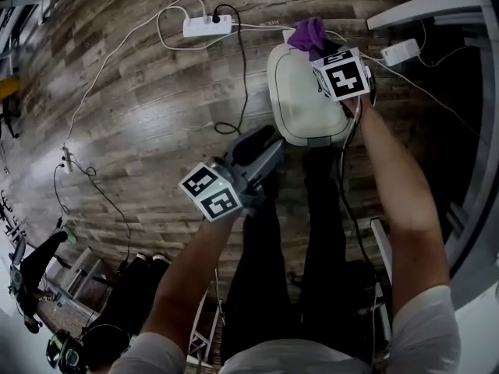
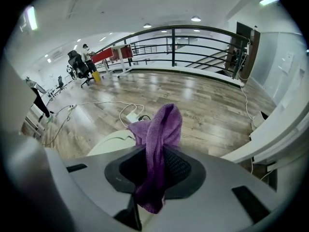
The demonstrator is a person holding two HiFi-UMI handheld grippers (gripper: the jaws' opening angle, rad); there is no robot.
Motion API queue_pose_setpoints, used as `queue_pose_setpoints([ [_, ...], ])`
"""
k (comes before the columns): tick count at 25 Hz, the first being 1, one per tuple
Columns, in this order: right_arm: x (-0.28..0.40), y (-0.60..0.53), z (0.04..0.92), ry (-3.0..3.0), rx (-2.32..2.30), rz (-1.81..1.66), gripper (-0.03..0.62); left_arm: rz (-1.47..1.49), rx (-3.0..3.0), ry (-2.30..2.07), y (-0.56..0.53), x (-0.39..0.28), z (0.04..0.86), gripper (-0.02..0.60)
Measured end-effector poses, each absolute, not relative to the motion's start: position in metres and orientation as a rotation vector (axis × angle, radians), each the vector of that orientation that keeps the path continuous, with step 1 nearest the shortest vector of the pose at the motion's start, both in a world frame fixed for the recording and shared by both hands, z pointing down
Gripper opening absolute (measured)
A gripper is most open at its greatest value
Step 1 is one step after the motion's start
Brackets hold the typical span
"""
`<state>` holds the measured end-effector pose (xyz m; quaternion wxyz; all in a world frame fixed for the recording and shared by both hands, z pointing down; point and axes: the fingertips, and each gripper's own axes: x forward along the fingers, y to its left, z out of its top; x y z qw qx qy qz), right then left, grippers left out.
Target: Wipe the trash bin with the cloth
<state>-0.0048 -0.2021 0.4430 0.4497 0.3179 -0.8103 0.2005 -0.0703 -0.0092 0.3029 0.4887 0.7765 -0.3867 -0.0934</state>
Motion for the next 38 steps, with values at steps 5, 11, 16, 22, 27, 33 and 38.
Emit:
queue_pose_setpoints([
  [5,0.038,-0.212,0.446,-1.933,0.838,0.481,0.092,-0.194,1.91,-0.913,-0.007,-0.073,0.308,0.167],
  [11,0.092,-0.224,0.447,-1.794,0.904,0.406,0.091,-0.122,1.968,-0.912,-0.014,-0.074,0.308,0.167],
  [16,0.134,-0.23,0.429,-1.748,1.015,0.409,0.091,-0.109,1.989,-0.916,-0.02,-0.07,0.303,0.167],
  [22,0.121,-0.22,0.395,-1.851,1.037,0.409,0.091,-0.107,1.989,-0.919,-0.02,-0.066,0.3,0.167],
  [27,0.068,-0.197,0.382,-1.971,0.963,0.433,0.091,-0.118,1.988,-0.927,-0.017,-0.065,0.296,0.167],
  [33,-0.015,-0.158,0.387,-2.08,0.842,0.544,0.091,-0.127,1.967,-0.954,-0.009,-0.072,0.299,0.167],
  [38,-0.081,-0.12,0.395,-2.131,0.685,0.601,0.092,-0.124,1.945,-0.975,-0.002,-0.081,0.303,0.167],
])
